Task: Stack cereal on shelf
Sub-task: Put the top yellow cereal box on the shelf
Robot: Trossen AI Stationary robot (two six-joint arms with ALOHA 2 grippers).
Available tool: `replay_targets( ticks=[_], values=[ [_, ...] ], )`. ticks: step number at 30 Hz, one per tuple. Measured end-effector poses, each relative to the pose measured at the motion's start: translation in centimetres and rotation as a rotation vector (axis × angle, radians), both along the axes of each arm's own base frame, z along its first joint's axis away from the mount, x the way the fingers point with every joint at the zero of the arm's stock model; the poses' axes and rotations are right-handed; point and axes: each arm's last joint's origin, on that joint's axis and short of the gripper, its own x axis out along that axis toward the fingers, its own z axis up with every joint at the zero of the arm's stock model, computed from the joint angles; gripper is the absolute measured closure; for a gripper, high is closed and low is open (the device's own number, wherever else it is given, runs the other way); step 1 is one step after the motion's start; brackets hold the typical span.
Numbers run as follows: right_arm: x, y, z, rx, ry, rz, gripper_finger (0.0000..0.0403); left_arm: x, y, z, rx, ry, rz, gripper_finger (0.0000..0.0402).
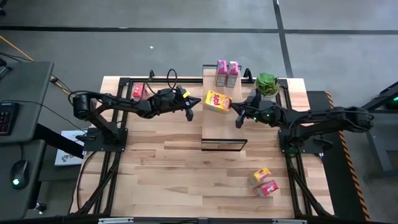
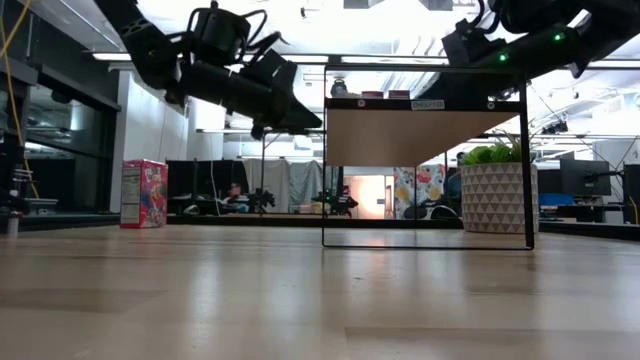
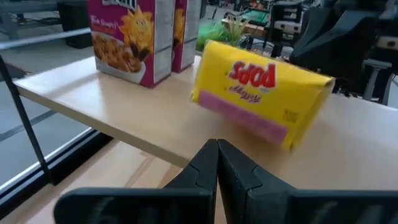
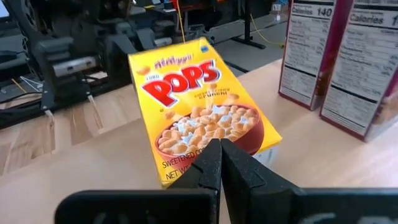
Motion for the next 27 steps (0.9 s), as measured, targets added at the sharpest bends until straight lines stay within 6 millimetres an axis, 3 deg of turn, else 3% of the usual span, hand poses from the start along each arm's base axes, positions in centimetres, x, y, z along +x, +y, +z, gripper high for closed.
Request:
replay_targets(
  ticks=[6, 27],
  values=[
    [-0.3, 0.1, -0.1, 0.027, 0.018, -0.008, 0.0403, -0.7, -0.3, 1.3, 0.001, -0.005, -0.001, 0.0402],
    [-0.4, 0.1, -0.6, 0.057, 0.048, -0.015, 0.0403, -0.6, -0.7, 1.2, -0.002, 0.003, -0.014, 0.0402]
  ],
)
